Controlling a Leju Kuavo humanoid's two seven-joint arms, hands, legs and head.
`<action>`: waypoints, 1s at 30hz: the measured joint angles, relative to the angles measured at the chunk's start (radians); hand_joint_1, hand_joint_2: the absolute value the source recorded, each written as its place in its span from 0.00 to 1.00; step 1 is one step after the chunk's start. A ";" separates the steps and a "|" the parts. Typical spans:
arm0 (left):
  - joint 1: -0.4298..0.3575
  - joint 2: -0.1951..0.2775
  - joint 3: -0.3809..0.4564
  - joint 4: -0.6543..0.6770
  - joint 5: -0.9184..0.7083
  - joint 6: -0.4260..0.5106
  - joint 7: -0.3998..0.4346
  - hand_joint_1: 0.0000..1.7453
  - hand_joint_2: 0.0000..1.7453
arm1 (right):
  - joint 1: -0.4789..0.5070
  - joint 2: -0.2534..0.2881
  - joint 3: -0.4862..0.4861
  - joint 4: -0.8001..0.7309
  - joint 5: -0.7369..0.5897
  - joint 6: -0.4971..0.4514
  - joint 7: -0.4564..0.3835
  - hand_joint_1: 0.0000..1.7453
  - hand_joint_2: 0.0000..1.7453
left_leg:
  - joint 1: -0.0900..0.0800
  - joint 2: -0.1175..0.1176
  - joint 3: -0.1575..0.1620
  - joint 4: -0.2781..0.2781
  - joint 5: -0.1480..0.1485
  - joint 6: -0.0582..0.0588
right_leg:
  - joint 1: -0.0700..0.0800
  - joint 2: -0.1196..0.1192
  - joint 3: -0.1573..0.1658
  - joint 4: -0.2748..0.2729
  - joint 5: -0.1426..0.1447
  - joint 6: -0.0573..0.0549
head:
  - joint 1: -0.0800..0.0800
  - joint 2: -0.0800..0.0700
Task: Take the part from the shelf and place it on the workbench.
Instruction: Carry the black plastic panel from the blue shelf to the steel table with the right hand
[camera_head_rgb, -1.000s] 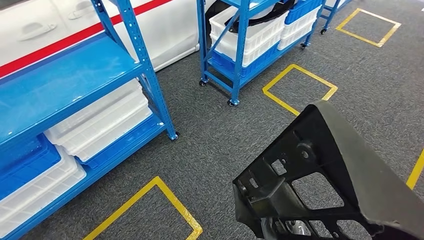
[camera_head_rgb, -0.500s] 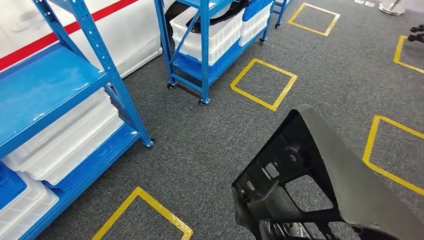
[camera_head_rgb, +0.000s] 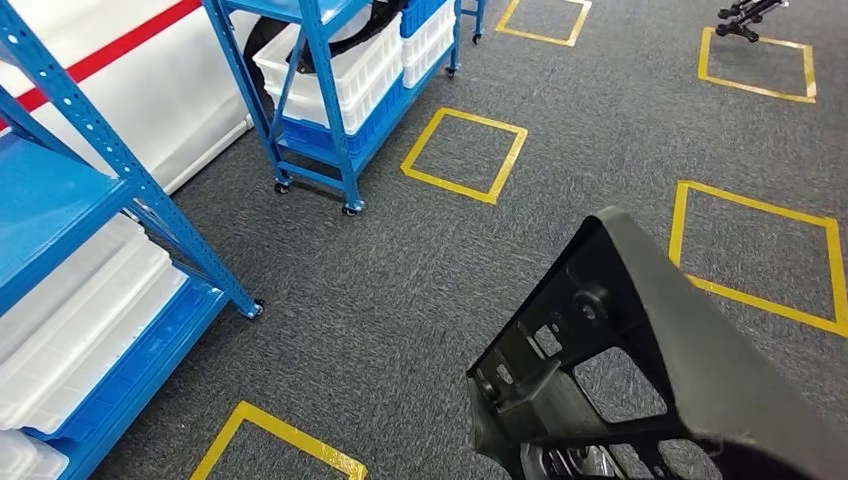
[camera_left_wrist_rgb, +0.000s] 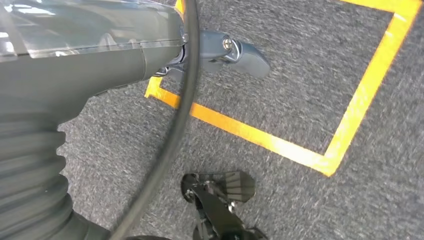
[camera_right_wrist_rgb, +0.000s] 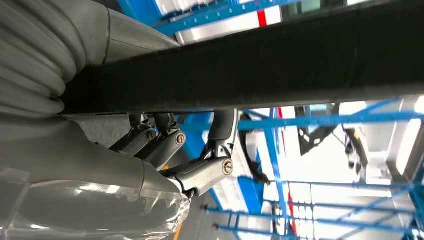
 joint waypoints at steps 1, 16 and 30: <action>0.003 -0.001 0.000 0.000 0.000 -0.001 0.001 0.00 1.00 | 0.000 0.002 0.000 0.000 0.002 0.001 0.001 1.00 1.00 | 0.000 -0.017 -0.032 0.071 -0.035 -0.001 | 0.001 0.012 -0.002 0.001 0.001 -0.003 | 0.000 0.000; 0.006 -0.007 0.000 0.000 -0.003 -0.009 -0.002 0.00 1.00 | 0.016 0.010 -0.001 -0.003 0.028 0.006 0.004 1.00 1.00 | 0.002 -0.060 0.035 -0.123 0.097 0.046 | 0.002 0.062 -0.076 0.119 -0.052 0.039 | 0.000 0.000; 0.001 -0.013 0.000 0.000 -0.004 -0.013 -0.002 0.00 1.00 | 0.025 0.012 -0.002 -0.006 0.040 0.001 0.005 1.00 1.00 | -0.002 0.038 0.041 -0.082 0.040 0.004 | 0.003 -0.022 -0.003 0.006 -0.010 0.012 | 0.000 0.000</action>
